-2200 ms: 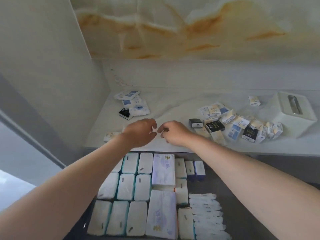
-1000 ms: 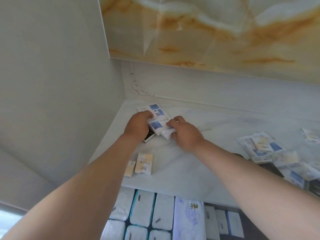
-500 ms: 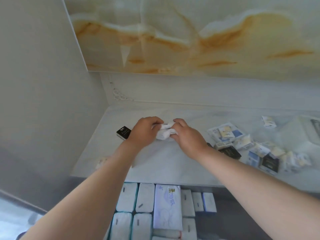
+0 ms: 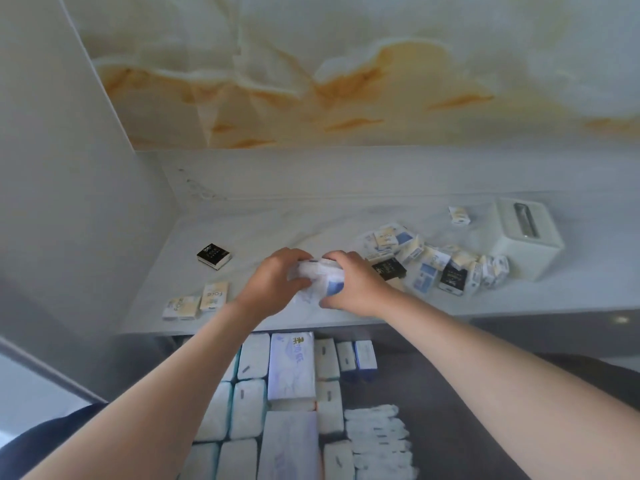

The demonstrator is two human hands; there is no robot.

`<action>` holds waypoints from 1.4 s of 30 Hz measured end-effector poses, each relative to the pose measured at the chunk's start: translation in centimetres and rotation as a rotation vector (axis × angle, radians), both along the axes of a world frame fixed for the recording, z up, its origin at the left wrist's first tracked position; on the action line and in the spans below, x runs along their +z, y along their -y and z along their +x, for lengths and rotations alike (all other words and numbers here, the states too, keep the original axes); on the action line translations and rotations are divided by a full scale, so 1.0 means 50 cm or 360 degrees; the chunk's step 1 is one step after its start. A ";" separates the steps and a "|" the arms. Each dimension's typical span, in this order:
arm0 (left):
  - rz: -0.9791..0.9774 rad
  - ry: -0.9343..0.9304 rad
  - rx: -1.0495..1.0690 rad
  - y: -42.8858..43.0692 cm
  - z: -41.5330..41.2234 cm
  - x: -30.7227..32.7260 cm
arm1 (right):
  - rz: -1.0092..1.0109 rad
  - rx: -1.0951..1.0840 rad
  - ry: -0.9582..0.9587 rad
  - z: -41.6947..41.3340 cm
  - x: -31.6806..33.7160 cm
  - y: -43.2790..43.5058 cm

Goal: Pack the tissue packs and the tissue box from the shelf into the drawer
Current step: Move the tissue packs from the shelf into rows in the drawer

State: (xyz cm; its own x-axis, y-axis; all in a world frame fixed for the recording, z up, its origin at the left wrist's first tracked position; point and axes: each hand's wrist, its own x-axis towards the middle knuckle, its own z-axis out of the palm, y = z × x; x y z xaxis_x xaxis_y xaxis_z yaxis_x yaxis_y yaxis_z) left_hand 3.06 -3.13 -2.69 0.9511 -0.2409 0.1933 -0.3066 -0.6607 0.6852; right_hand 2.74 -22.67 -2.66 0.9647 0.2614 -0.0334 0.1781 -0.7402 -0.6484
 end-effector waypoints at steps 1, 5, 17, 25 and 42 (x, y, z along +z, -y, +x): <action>-0.0018 -0.0030 -0.0007 0.007 -0.009 0.007 | -0.0019 0.0007 -0.0041 -0.009 0.000 0.008; -0.0039 -0.0151 -0.0165 0.042 -0.046 0.040 | 0.0016 -0.0043 -0.0064 -0.046 0.038 0.060; 0.0133 -0.0644 -0.0356 0.157 -0.128 -0.035 | -0.0266 0.0148 -0.0442 -0.129 0.007 0.192; 0.0427 -0.0838 -0.0371 0.192 -0.142 -0.151 | -0.0593 0.0310 -0.0387 -0.117 -0.116 0.206; 0.1192 -0.0402 -0.0588 0.187 -0.150 -0.262 | -0.0463 -0.0067 -0.1175 -0.131 -0.272 0.156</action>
